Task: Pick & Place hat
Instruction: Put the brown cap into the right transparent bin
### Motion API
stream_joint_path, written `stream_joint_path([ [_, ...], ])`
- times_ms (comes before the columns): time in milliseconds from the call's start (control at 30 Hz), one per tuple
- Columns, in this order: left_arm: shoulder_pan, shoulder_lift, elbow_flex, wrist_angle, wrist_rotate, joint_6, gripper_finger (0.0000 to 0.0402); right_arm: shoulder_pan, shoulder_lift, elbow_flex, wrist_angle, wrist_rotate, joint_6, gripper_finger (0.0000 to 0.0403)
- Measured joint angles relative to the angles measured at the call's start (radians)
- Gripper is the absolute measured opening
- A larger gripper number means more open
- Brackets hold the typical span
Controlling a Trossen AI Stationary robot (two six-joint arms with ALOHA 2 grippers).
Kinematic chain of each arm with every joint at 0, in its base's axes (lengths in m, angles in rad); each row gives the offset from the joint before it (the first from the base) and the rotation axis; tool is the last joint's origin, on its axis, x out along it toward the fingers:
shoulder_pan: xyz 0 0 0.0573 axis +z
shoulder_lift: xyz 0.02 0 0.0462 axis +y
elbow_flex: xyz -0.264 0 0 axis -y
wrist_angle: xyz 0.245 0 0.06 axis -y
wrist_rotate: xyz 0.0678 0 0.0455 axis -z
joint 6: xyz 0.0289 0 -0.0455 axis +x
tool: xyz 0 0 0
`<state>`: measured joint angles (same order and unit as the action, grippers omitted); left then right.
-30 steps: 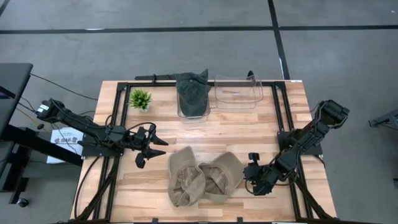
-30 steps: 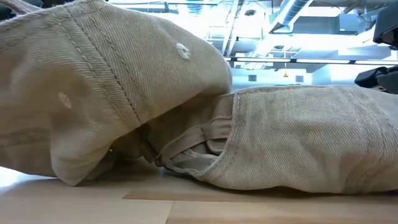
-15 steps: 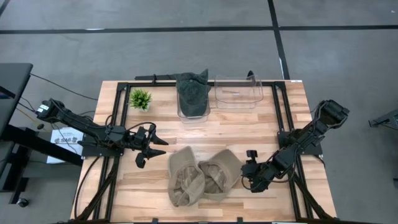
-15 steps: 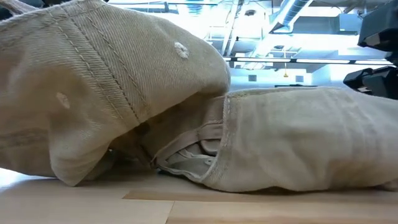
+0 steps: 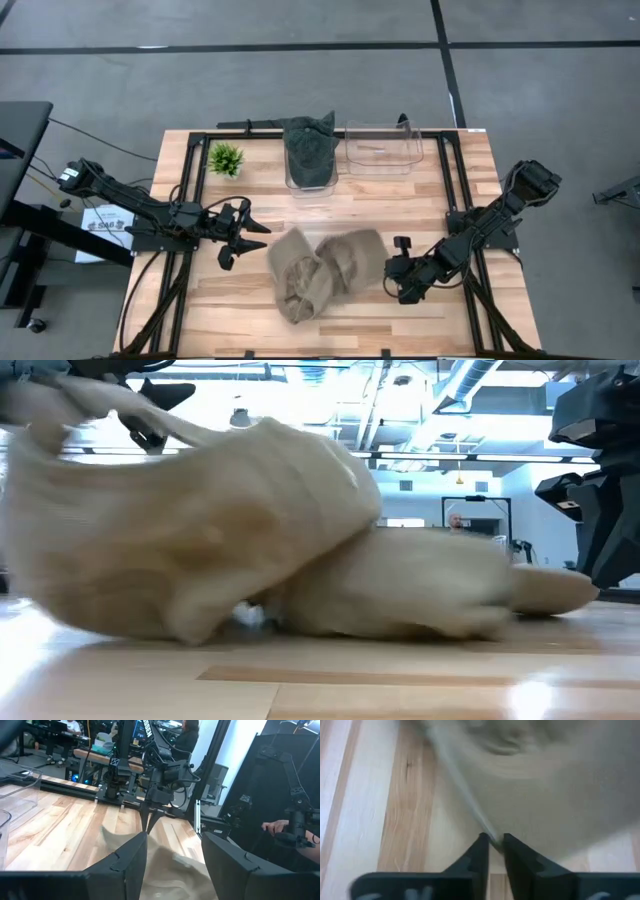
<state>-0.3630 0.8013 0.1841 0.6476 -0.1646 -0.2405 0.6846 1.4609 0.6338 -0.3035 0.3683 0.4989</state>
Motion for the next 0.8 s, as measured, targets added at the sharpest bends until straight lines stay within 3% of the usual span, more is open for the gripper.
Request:
stream_joint_path([
  [100, 0.000, 0.000, 0.000, 0.000, 0.000, 0.000, 0.0186, 0.000, 0.000, 0.000, -0.002, -0.007, -0.024, 0.0006],
  [467, 0.000, 0.000, 0.000, 0.000, 0.000, 0.000, 0.0186, 0.002, 0.000, 0.000, 0.015, -0.007, -0.028, 0.0004],
  [800, 0.000, 0.000, 0.000, 0.000, -0.018, 0.000, 0.0186, 0.000, 0.000, 0.000, 0.177, -0.012, -0.028, 0.0011],
])
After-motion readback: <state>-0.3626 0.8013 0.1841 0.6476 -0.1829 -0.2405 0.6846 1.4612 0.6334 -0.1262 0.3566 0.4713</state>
